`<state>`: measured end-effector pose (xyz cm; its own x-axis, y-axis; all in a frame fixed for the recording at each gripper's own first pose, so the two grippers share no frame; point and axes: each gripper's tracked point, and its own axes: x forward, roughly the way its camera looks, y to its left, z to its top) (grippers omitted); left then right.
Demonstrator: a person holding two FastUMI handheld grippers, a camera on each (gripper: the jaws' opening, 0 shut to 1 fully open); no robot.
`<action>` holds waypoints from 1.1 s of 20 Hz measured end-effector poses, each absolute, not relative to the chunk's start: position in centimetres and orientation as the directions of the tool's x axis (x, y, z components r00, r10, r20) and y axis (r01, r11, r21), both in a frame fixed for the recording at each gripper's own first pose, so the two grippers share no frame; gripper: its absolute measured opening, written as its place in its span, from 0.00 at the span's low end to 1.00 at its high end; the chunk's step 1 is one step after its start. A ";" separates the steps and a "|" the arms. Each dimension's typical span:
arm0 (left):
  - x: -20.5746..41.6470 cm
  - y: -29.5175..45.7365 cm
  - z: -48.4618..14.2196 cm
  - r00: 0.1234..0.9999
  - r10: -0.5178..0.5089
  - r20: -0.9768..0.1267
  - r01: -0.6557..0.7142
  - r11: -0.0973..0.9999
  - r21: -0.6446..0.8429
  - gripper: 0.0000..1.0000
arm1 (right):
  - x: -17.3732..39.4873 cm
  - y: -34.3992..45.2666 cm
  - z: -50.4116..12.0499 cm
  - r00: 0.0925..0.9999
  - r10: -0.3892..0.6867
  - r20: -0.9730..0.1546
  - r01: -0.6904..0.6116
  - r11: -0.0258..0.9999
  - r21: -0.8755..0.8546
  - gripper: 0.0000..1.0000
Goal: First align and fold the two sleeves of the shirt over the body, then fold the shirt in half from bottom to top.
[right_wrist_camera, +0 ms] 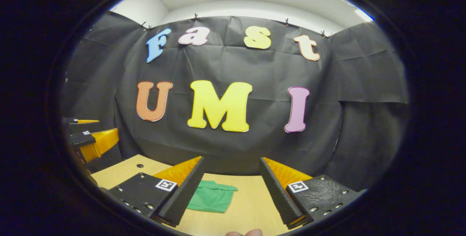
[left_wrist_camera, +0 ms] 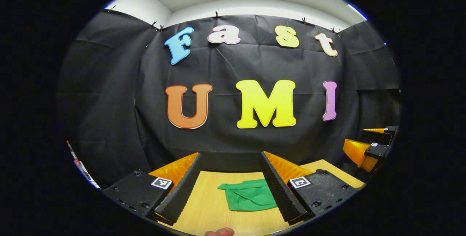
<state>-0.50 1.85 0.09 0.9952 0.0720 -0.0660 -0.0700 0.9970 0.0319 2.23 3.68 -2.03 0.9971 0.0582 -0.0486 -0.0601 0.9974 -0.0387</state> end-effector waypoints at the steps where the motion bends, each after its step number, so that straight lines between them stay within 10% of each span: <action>1: -0.8 1.6 -0.1 0.995 0.071 -0.073 -0.070 0.997 0.019 0.96 | 1.8 4.0 -2.4 0.996 0.067 -0.062 -0.069 0.997 -0.040 0.95; 22: -1.6 1.7 2.5 0.994 0.096 -0.044 -0.093 0.993 0.067 1.00 | 1.5 4.7 -1.8 0.992 0.110 -0.069 -0.109 0.994 0.008 0.95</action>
